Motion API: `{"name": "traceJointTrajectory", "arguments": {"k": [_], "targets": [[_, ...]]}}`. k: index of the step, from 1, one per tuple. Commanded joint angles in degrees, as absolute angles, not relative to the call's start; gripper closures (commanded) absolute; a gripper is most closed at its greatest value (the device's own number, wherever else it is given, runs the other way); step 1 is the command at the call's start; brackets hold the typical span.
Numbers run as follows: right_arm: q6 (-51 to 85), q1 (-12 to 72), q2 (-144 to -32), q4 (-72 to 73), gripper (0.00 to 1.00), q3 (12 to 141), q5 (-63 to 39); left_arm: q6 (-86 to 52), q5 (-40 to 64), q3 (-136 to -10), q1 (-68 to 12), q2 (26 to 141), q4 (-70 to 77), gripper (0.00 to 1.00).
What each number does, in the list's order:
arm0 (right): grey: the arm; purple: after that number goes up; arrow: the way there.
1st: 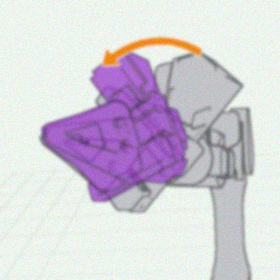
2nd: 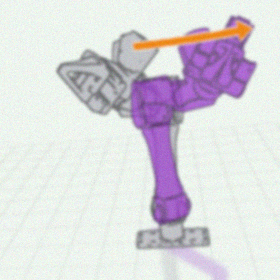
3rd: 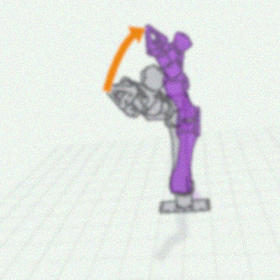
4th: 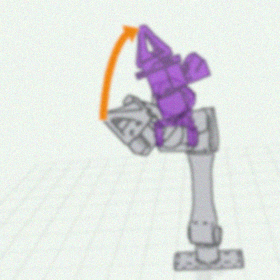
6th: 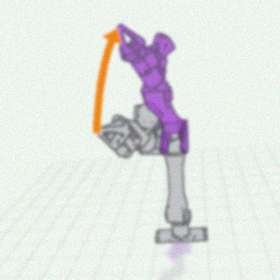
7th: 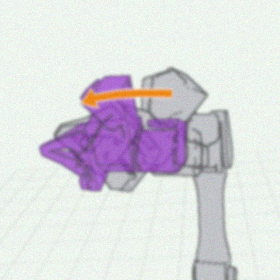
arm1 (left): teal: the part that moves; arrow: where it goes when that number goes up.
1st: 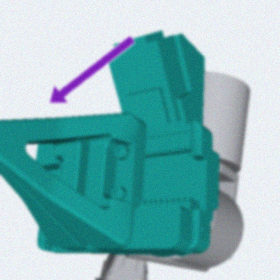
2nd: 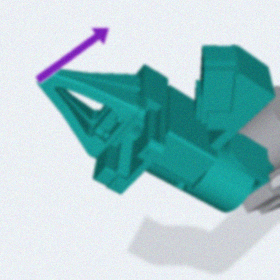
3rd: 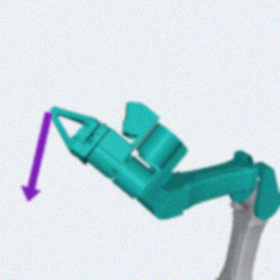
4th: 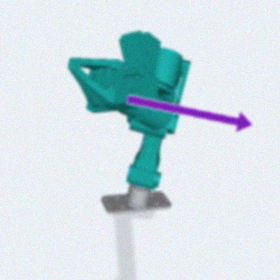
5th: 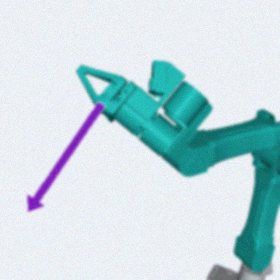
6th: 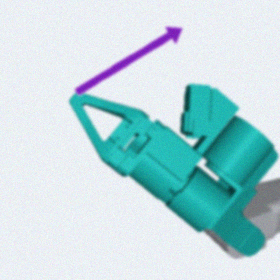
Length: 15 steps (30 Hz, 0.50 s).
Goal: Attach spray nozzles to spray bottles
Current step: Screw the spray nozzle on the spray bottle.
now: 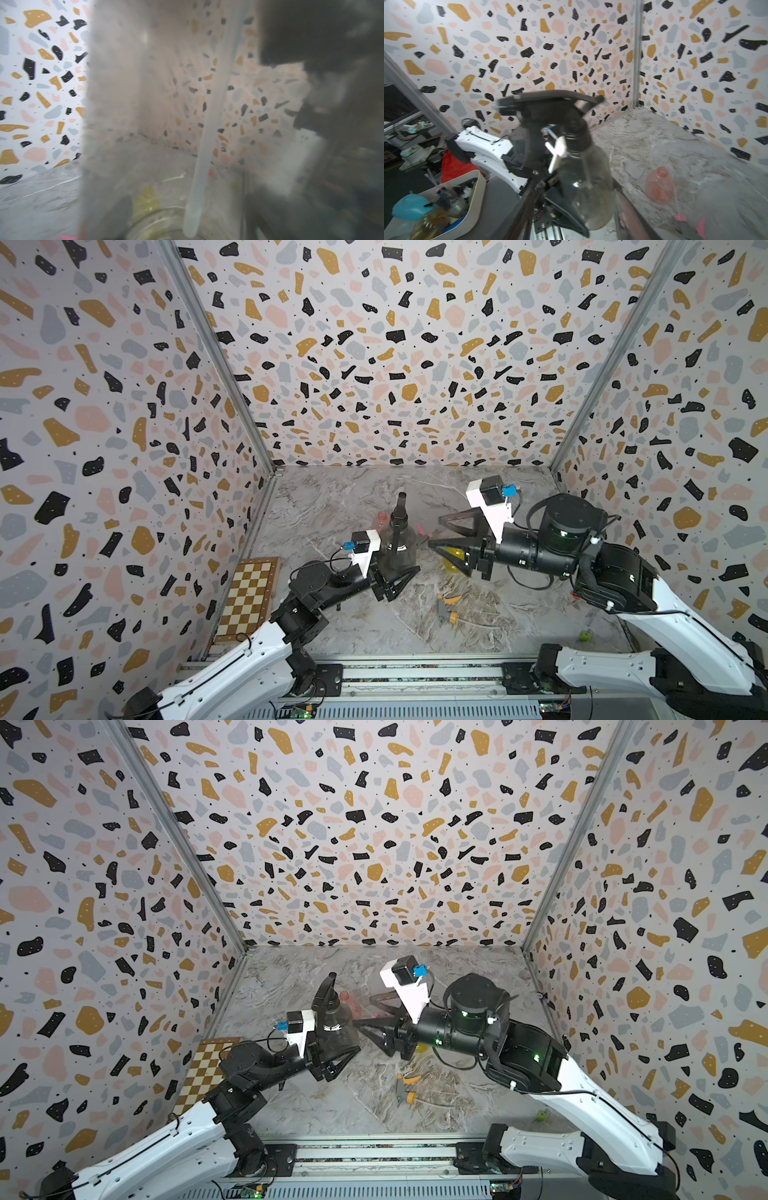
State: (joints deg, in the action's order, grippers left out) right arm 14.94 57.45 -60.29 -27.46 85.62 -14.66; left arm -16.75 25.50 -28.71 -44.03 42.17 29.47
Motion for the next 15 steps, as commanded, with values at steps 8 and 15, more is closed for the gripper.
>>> {"name": "traceJointTrajectory", "arguments": {"k": [8, 15], "targets": [[10.3, 54.2, -62.0, -23.6, 0.26, 86.8, -30.3, -20.9, 38.9, -29.9, -43.7, 42.6, 34.9, 1.00], [9.8, 54.3, -64.1, -22.3, 0.26, 88.7, -33.6, -21.8, 41.6, -30.8, -43.8, 44.1, 34.7, 1.00]]}}
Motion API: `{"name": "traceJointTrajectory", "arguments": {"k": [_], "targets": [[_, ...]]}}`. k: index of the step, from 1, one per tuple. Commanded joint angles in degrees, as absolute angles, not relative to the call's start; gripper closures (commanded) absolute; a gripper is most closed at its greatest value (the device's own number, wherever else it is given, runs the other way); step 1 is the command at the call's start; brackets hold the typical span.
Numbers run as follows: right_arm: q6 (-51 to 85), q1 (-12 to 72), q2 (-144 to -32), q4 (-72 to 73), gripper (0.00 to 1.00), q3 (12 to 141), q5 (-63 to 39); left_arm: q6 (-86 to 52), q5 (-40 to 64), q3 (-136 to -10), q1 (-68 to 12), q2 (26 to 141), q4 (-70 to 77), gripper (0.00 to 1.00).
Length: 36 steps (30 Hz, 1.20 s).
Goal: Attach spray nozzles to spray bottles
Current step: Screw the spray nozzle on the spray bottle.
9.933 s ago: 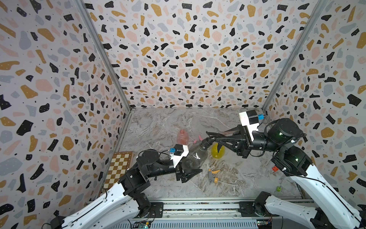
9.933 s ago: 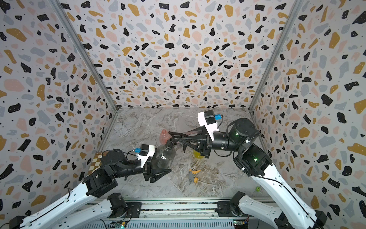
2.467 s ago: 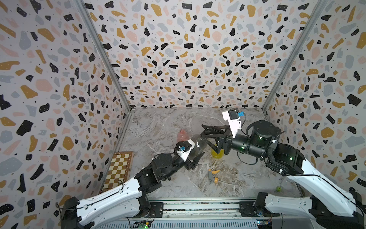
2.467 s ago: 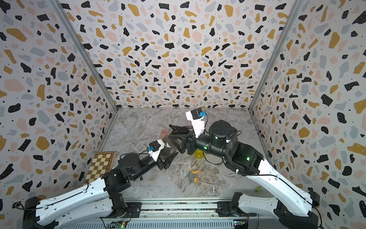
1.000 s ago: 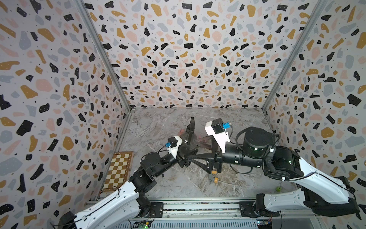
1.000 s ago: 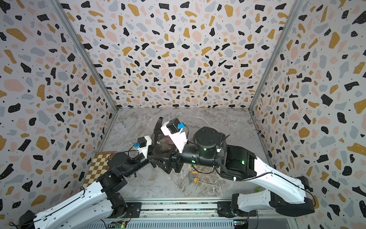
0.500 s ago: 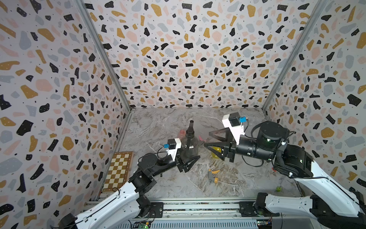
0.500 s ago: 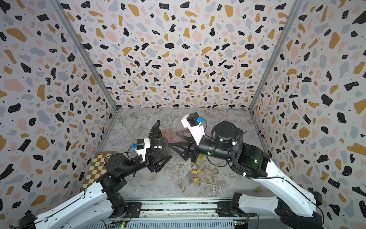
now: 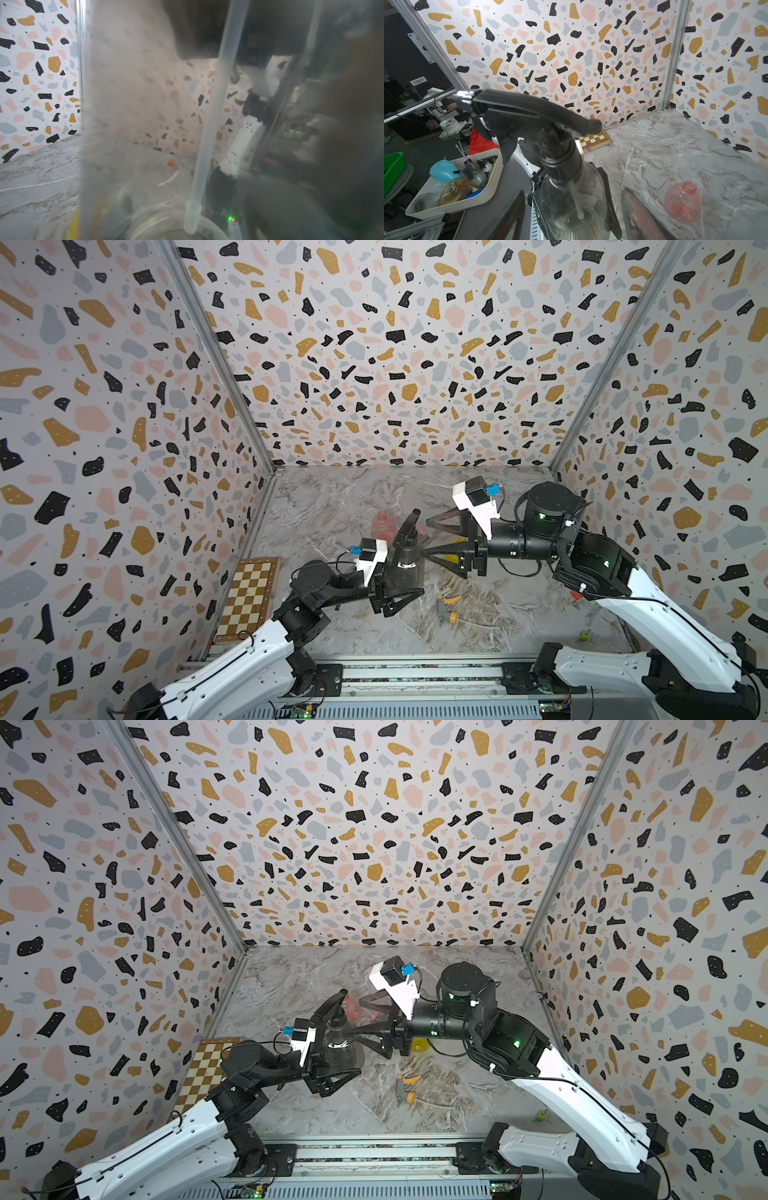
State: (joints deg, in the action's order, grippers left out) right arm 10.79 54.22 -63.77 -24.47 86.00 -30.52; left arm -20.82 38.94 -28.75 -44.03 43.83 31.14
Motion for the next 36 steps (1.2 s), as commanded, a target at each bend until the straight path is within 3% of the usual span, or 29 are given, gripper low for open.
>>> {"name": "traceJointTrajectory", "arguments": {"k": [1, 24, 36], "targets": [[9.8, 54.4, -64.3, -22.2, 0.26, 88.9, -34.0, -21.7, 41.9, -30.9, -43.7, 44.3, 34.8, 1.00], [11.1, 54.6, -67.2, -20.6, 0.41, 89.5, -35.2, -18.2, 41.4, -32.4, -43.7, 44.1, 29.0, 1.00], [11.8, 54.6, -67.1, -20.5, 0.58, 87.9, -34.9, -17.7, 40.6, -32.6, -43.7, 43.7, 28.1, 1.00]]}}
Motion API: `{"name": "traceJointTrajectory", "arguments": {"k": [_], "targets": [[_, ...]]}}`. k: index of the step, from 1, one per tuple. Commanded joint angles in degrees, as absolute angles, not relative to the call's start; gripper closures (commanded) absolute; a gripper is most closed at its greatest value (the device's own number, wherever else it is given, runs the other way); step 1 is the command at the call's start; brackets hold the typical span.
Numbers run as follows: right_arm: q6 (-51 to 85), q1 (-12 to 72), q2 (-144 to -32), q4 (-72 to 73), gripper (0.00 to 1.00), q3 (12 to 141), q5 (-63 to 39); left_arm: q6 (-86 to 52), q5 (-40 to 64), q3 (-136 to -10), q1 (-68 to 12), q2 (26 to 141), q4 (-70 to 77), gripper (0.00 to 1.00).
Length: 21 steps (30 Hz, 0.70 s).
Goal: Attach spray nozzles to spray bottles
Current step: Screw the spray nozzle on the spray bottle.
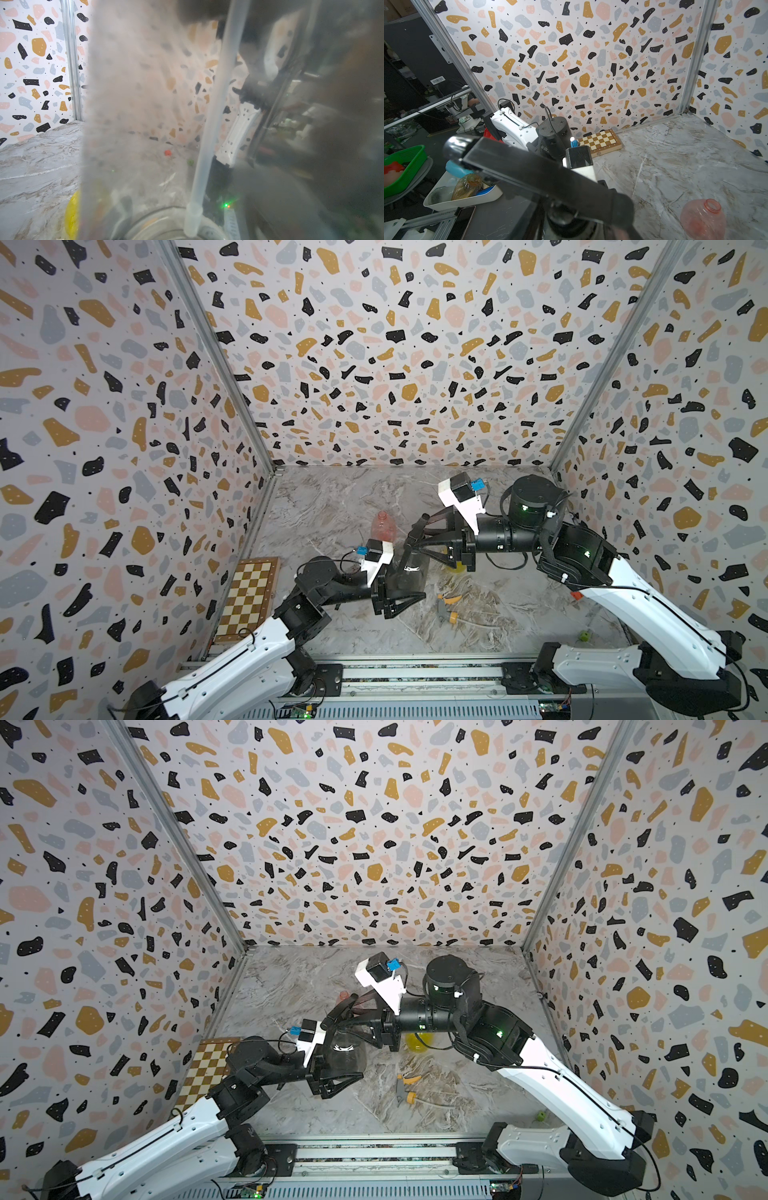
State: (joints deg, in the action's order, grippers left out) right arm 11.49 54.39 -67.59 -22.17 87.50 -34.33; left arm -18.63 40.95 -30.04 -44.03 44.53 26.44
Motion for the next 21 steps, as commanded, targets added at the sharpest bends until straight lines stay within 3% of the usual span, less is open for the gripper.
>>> {"name": "traceJointTrajectory", "arguments": {"k": [1, 5, 21], "targets": [[11.8, 54.6, -67.1, -20.5, 0.60, 87.8, -34.9, -17.7, 40.6, -32.7, -43.7, 43.7, 28.0, 1.00], [12.2, 54.8, -67.0, -20.5, 0.66, 87.1, -34.9, -17.4, 39.8, -33.0, -43.7, 43.5, 27.8, 1.00], [16.7, 60.0, -66.5, -20.0, 0.70, 80.7, -24.7, -12.9, 25.5, -36.4, -45.1, 39.1, 22.3, 1.00]]}}
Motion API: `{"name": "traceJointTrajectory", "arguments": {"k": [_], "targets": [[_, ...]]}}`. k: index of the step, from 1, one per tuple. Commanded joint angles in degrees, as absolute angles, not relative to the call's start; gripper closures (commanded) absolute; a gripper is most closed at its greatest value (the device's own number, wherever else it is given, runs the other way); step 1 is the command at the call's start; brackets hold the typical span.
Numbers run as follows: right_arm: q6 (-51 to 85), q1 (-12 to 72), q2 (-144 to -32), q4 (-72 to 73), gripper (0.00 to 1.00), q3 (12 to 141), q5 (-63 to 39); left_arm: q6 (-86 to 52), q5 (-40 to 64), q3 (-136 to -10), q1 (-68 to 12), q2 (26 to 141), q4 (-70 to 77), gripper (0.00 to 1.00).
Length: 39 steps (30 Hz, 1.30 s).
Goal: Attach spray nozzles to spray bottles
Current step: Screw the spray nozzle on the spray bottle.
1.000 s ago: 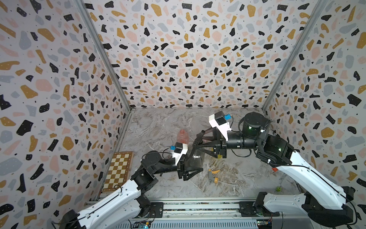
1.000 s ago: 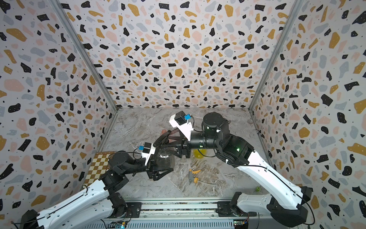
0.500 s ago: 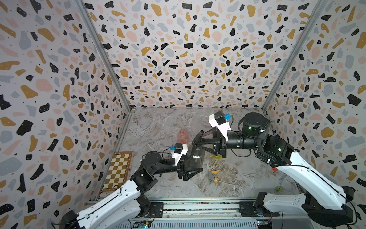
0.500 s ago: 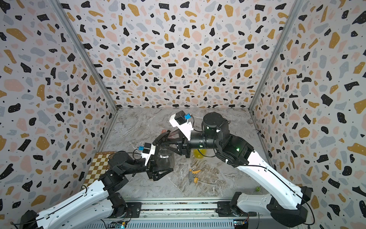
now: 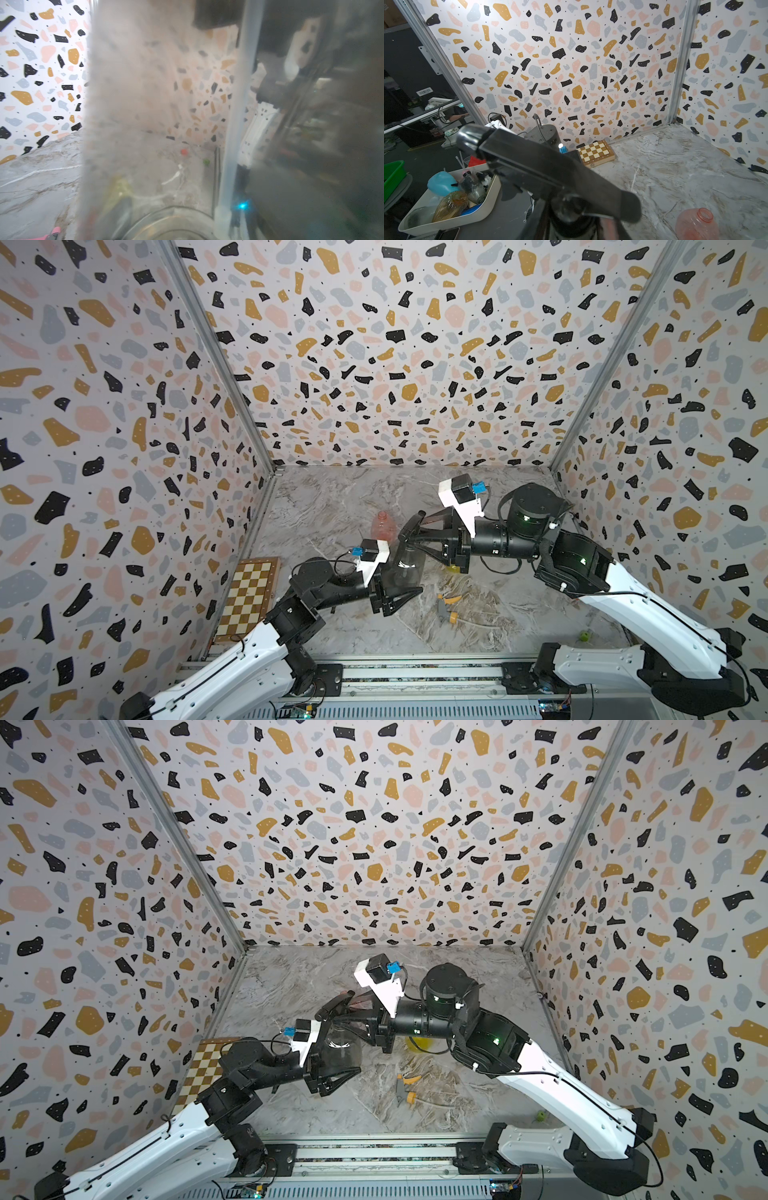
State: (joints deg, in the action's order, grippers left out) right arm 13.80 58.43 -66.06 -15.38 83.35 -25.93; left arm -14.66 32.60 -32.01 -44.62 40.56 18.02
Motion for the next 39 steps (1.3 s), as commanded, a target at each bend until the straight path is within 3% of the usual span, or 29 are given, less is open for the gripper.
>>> {"name": "traceJointTrajectory", "arguments": {"k": [1, 14, 20, 31, 34, 39], "targets": [[17.6, 60.5, -66.4, -19.9, 0.70, 80.3, -23.5, -12.1, 23.2, -36.5, -45.5, 38.7, 21.6, 1.00], [34.7, 67.6, -69.2, -16.8, 0.70, 72.6, -2.7, -1.5, -3.1, -39.6, -53.4, 41.5, 17.8, 1.00], [40.0, 70.5, -73.1, -16.9, 0.69, 73.8, 3.9, 0.0, -9.4, -40.1, -55.0, 43.9, 16.8, 1.00], [31.1, 67.4, -68.3, -16.5, 0.45, 79.0, 2.6, -4.5, -2.3, -41.6, -55.0, 42.2, 7.0, 1.00], [26.5, 67.4, -65.2, -14.7, 0.33, 78.7, -0.8, -6.0, -1.2, -41.5, -55.0, 41.6, 5.4, 1.00], [20.8, 67.3, -61.4, -15.3, 0.25, 79.4, -7.5, -6.9, 1.8, -41.8, -55.0, 40.4, 4.7, 1.00]]}}
